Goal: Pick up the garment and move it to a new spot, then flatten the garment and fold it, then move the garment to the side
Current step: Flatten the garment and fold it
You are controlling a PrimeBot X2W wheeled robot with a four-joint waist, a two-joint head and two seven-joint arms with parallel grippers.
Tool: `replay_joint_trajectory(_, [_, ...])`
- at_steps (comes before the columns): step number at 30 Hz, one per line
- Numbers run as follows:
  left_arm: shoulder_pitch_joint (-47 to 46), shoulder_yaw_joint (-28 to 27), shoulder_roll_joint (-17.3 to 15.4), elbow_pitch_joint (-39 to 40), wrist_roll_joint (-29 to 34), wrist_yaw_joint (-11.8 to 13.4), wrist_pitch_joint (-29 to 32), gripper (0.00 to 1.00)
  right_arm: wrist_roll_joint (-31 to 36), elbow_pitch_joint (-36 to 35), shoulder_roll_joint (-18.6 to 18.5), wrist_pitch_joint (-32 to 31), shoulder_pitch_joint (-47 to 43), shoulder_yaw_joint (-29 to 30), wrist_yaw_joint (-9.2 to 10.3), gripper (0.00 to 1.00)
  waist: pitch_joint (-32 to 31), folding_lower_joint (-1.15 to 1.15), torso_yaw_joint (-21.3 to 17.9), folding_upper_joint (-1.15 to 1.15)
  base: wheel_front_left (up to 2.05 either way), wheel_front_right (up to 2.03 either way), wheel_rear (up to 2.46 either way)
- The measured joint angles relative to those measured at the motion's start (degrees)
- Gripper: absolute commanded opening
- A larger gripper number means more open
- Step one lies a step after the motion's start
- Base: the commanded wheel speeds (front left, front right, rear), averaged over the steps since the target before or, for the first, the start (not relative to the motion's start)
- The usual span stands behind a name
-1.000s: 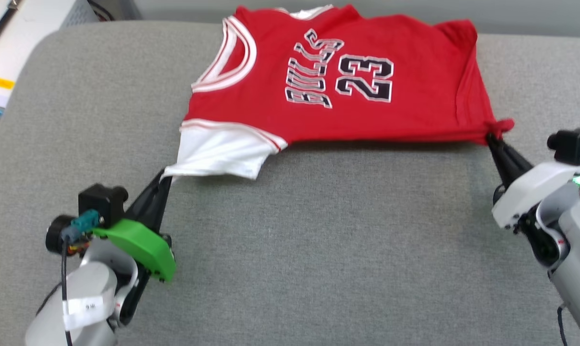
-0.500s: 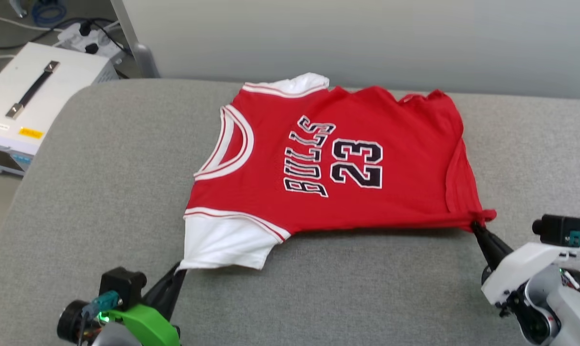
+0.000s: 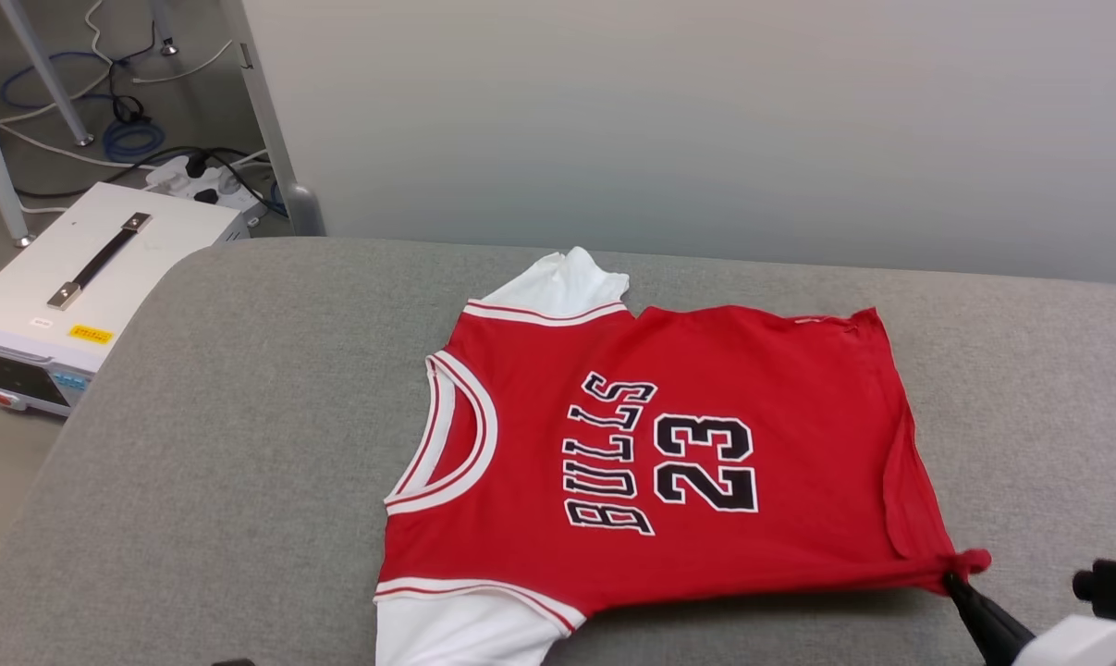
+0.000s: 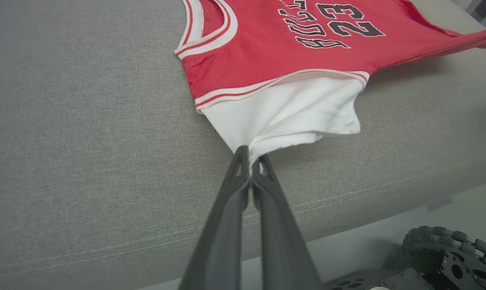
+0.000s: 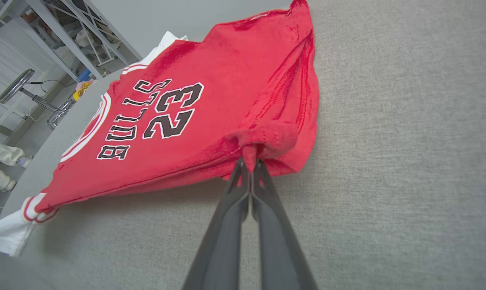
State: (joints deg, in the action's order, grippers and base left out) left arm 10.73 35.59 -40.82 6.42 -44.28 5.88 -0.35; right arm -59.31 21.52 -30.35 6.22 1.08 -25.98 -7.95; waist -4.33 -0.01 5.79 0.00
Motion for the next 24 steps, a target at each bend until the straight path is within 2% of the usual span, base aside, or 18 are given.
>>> replay_joint_trajectory(10, [1.4, -0.4, -1.3, 3.1, 0.0, -0.1, -1.4, 0.00, 0.4, -7.9, -0.1, -5.8, -9.8, 7.4, 0.00, 0.00, -0.6, 0.00, 0.1, 0.00, 0.00, 0.00, 0.00])
replay_joint_trajectory(17, [-4.5, -3.1, -1.1, 2.8, 0.7, -0.4, -4.1, 0.00, 3.6, -13.6, 2.1, -11.3, -10.8, 14.7, 0.00, 0.00, 0.4, 0.00, -0.5, 0.00, 0.00, 0.00, 0.00])
replay_joint_trajectory(24, [-12.9, -1.6, -0.5, 0.3, 3.3, -2.5, 0.9, 0.00, 9.3, -17.3, 5.4, -18.9, -9.3, 19.0, 0.42, 0.00, 2.9, 0.00, -1.3, 0.00, 0.00, 0.00, 0.00])
